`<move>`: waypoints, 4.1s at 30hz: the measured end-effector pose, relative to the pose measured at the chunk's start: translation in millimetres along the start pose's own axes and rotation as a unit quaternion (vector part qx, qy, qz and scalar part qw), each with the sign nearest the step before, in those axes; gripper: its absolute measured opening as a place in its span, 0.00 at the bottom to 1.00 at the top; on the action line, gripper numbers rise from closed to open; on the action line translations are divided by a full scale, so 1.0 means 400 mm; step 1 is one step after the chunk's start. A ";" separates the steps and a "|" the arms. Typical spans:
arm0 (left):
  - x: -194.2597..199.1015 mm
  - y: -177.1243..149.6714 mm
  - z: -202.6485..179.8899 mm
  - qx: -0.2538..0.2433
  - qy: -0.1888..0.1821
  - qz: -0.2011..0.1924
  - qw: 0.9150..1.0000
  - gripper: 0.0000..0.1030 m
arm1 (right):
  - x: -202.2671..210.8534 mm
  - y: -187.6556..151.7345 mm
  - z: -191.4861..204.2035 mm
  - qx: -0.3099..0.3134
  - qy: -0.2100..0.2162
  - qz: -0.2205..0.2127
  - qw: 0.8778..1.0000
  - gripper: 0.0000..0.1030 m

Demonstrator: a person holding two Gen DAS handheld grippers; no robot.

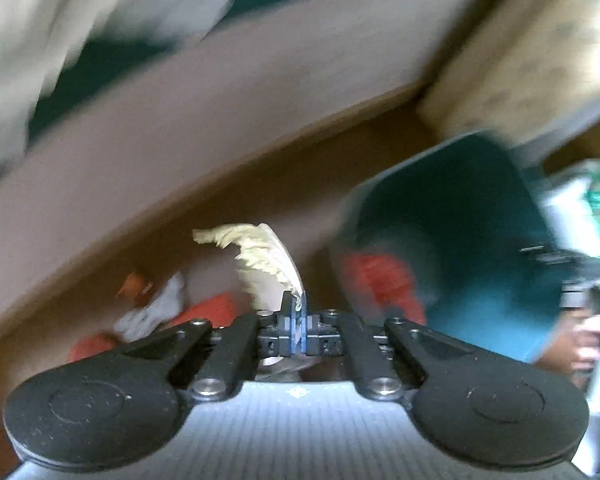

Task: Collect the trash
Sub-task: 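Lower the cabbage leaf into the wastebasket and open the left tool, then move the left tool back to the pile toward the white tissue, then grasp the crumpled white tissue with the left tool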

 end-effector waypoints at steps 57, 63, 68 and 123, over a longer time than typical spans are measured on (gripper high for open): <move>-0.148 0.036 -0.094 -0.083 -0.005 -0.021 0.996 0.69 | 0.021 -0.019 0.041 0.055 -0.005 -0.006 0.998 0.08; -0.165 -0.062 0.077 -0.043 0.042 0.008 0.998 0.69 | -0.020 -0.039 -0.010 0.017 -0.025 0.033 0.999 0.08; -0.235 -0.159 0.201 -0.003 0.058 0.038 0.998 0.69 | -0.037 -0.088 -0.052 -0.034 -0.039 0.071 0.996 0.06; -0.462 -0.285 0.337 0.096 0.023 0.114 0.989 0.45 | -0.031 -0.252 0.057 0.056 -0.094 0.073 0.991 0.03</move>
Point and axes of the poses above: each gripper's, at about its wrist camera, not at the fingertips, and x roughly against the way its jaws point, z to its left, y to its top, the point moved 7 cm from there along -x, roughly the way its jaws point, and after that the axes turned 15 degrees about -x, right-handed, at the moved point
